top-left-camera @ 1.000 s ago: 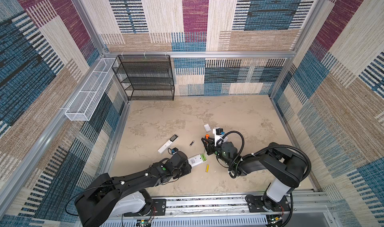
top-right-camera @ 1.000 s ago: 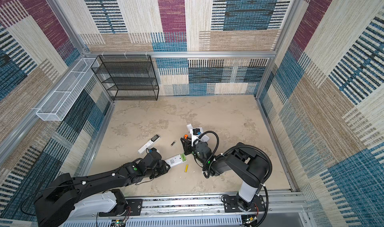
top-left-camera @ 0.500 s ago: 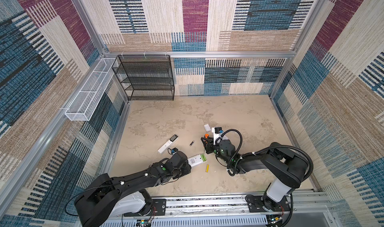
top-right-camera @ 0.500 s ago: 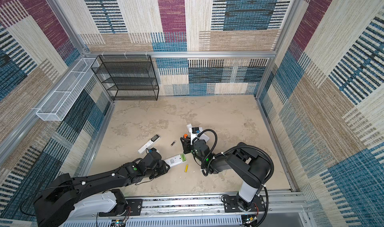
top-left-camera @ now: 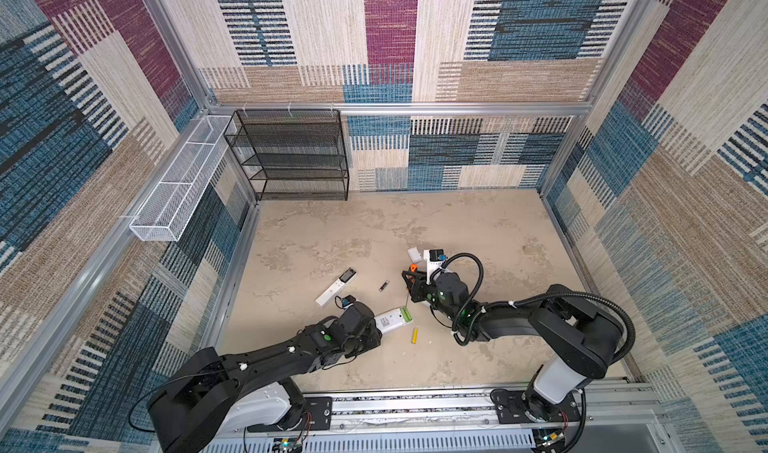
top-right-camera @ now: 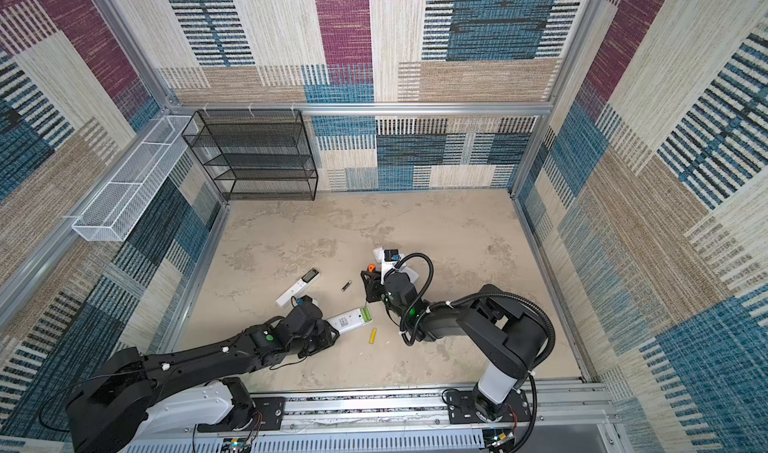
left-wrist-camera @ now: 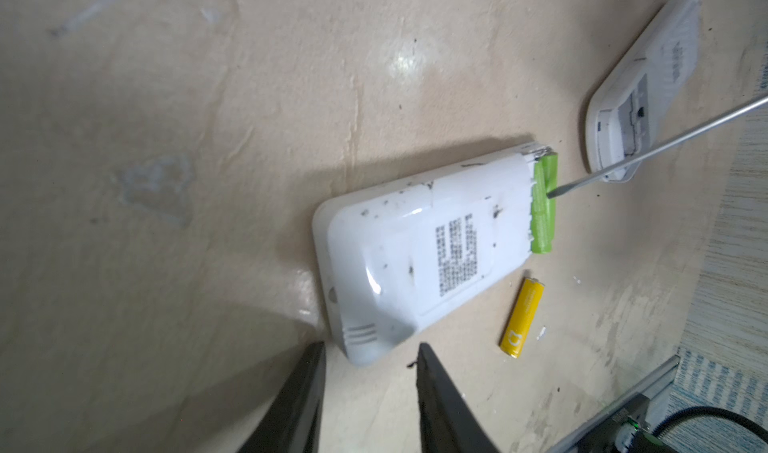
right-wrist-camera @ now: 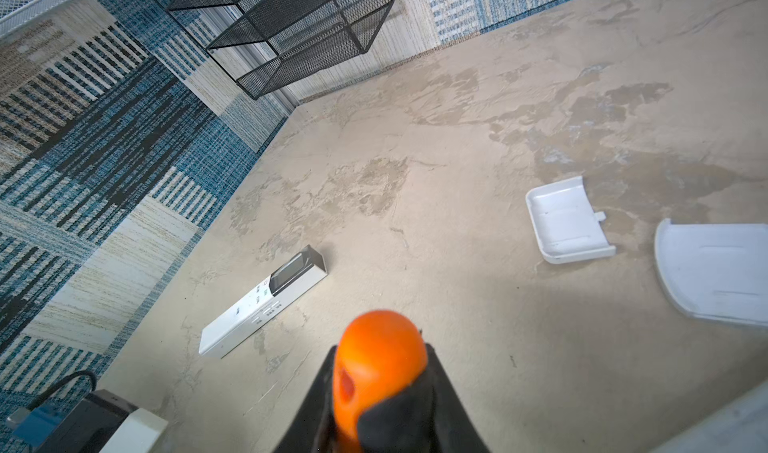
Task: Unload the batteries from the remote control
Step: 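Insert the screwdriver tip beside the green batteries with the right gripper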
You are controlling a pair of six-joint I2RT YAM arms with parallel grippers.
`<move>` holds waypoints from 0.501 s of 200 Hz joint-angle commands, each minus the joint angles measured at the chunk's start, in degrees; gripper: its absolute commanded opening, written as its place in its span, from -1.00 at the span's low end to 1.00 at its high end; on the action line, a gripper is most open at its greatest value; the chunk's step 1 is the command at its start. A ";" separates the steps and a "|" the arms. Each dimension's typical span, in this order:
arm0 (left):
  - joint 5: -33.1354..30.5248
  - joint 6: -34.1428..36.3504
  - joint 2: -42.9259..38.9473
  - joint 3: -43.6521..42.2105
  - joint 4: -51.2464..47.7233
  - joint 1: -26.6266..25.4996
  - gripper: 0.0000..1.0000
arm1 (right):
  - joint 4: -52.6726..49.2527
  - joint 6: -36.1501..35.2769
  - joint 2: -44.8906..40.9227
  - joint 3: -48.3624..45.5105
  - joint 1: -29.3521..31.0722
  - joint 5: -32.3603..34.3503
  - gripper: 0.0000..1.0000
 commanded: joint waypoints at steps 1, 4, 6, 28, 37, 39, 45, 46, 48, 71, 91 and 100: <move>-0.80 -0.78 0.14 -0.17 -0.69 0.06 -0.19 | -1.46 0.80 -0.43 0.77 -0.03 0.42 -1.00; -0.78 -0.72 0.05 -0.17 -0.71 0.02 -0.19 | -1.70 0.79 -0.47 0.81 -0.03 0.46 -1.00; -0.78 -0.71 0.04 -0.11 -0.68 0.02 -0.19 | -1.85 0.75 -0.51 0.86 -0.03 0.47 -1.00; -0.86 -0.40 -0.47 0.30 -1.63 0.02 -0.19 | -4.35 -0.66 -1.38 1.34 -0.03 0.42 -1.00; -0.94 -0.27 -0.90 0.59 -2.19 0.07 -0.20 | -5.36 -1.11 -2.32 1.13 -0.03 0.63 -1.00; -1.02 -0.20 -1.01 0.61 -2.30 0.03 -0.19 | -5.60 -1.13 -2.51 1.05 -0.03 0.69 -1.00; -1.17 -0.11 -1.38 0.78 -2.65 0.03 -0.20 | -6.00 -1.22 -3.17 0.75 -0.03 0.65 -1.00; -1.20 -0.10 -1.46 0.78 -2.69 0.02 -0.19 | -6.07 -1.27 -3.25 0.70 -0.03 0.65 -1.00; -1.26 -0.05 -1.57 0.86 -2.80 0.02 -0.20 | -6.17 -1.30 -3.53 0.59 -0.03 0.65 -1.00; -1.83 0.25 -2.44 0.99 -3.36 0.06 -0.19 | -6.61 -1.28 -5.41 -0.40 -0.03 0.06 -1.00; -1.79 0.26 -2.12 1.11 -3.09 0.02 -0.19 | -7.53 -1.47 -5.32 -0.32 -0.03 -0.54 -1.00; -1.60 0.26 -1.75 1.14 -2.75 0.07 -0.19 | -7.62 -1.13 -5.01 -0.32 -0.03 -0.75 -1.00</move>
